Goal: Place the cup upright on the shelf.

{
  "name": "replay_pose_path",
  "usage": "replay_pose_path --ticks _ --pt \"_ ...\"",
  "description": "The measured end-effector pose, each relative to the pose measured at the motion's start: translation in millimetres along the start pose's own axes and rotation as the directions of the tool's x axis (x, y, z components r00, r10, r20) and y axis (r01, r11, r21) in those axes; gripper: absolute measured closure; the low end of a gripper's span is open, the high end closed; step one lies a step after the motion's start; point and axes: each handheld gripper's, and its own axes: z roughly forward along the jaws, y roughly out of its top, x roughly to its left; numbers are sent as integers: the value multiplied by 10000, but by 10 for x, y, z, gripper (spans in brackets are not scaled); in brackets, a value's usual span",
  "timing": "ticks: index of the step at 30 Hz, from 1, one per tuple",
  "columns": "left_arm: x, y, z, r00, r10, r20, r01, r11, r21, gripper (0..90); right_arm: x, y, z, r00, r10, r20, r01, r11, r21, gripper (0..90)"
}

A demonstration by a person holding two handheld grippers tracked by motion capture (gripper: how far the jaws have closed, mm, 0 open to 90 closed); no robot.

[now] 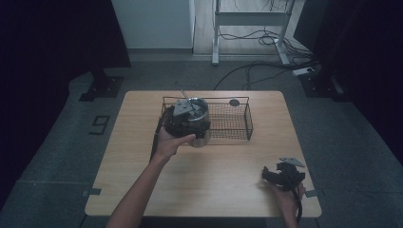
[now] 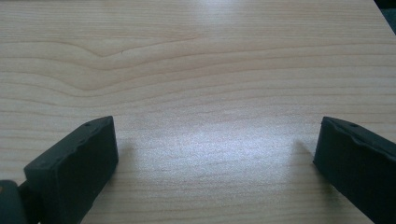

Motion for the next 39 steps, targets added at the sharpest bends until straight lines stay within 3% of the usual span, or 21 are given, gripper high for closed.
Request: replay_pose_path --ticks 17,39 --pt "58 64 74 10000 -23 -75 24 10000 12 42 -1 1 1 10000 19 17 -19 10000 1 0" --pt "265 116 297 9986 -446 -291 453 9987 244 42 -2 1 1 10000 11 17 -11 10000 -4 0"
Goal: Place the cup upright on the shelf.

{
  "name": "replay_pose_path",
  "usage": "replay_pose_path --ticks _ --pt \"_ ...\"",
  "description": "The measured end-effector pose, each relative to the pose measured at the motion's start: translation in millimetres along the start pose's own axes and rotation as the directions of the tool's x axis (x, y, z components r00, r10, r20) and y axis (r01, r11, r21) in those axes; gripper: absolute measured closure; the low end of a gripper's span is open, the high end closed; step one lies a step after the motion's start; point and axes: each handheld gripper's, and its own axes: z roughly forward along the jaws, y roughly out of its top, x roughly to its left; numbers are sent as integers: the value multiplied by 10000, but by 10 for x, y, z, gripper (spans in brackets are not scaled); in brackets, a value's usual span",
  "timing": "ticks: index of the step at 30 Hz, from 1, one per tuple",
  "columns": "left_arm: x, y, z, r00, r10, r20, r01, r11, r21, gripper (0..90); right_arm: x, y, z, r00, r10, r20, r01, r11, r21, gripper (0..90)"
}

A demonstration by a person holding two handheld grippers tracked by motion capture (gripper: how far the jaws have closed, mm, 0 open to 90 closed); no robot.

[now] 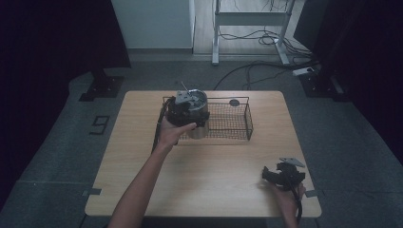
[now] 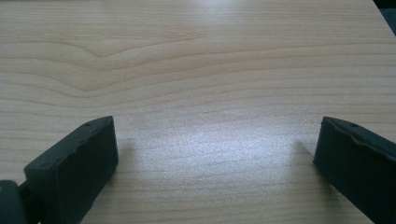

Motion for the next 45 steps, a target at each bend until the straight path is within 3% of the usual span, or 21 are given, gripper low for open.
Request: replay_pose_path --ticks 16,37,45 --pt "112 136 179 9997 -87 -235 92 9998 177 42 1 0 0 10000 10 -6 -10 10000 2 0" --pt "141 322 348 9994 130 -325 -125 9998 137 42 0 -1 -1 10000 7 -4 -7 10000 8 0" --pt "192 354 430 9993 19 -383 -14 9999 135 42 0 -1 -1 10000 3 -9 -3 10000 11 0"
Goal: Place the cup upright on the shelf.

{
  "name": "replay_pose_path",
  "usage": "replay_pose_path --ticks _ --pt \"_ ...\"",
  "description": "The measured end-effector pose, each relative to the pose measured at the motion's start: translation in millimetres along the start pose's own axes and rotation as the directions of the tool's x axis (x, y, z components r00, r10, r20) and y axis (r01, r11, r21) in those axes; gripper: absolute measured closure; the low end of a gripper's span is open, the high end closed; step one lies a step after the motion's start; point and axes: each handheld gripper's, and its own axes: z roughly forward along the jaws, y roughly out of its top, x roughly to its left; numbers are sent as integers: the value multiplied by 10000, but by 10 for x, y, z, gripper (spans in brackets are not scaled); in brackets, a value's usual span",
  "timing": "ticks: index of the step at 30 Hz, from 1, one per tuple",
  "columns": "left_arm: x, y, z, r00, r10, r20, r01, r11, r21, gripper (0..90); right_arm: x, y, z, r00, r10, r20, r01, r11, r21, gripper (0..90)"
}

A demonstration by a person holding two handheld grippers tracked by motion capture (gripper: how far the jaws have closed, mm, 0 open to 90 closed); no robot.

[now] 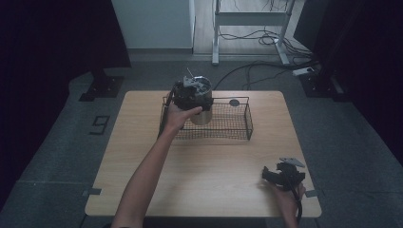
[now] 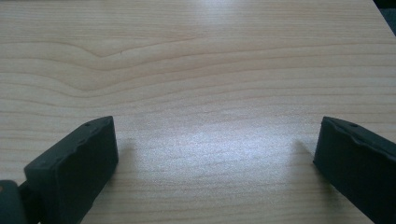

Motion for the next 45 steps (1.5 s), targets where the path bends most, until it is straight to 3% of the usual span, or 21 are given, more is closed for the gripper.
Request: replay_pose_path --ticks 16,27,45 --pt "167 -150 303 9973 -482 -546 489 9987 108 42 -1 0 0 10000 -5 16 5 10000 -12 0" --pt "229 -359 523 9959 -730 -536 752 9964 397 42 0 0 -2 10000 21 20 -21 10000 -6 0" --pt "220 -649 796 9920 -984 -788 1060 9894 989 42 -1 -1 -1 10000 23 23 -23 10000 -10 0"
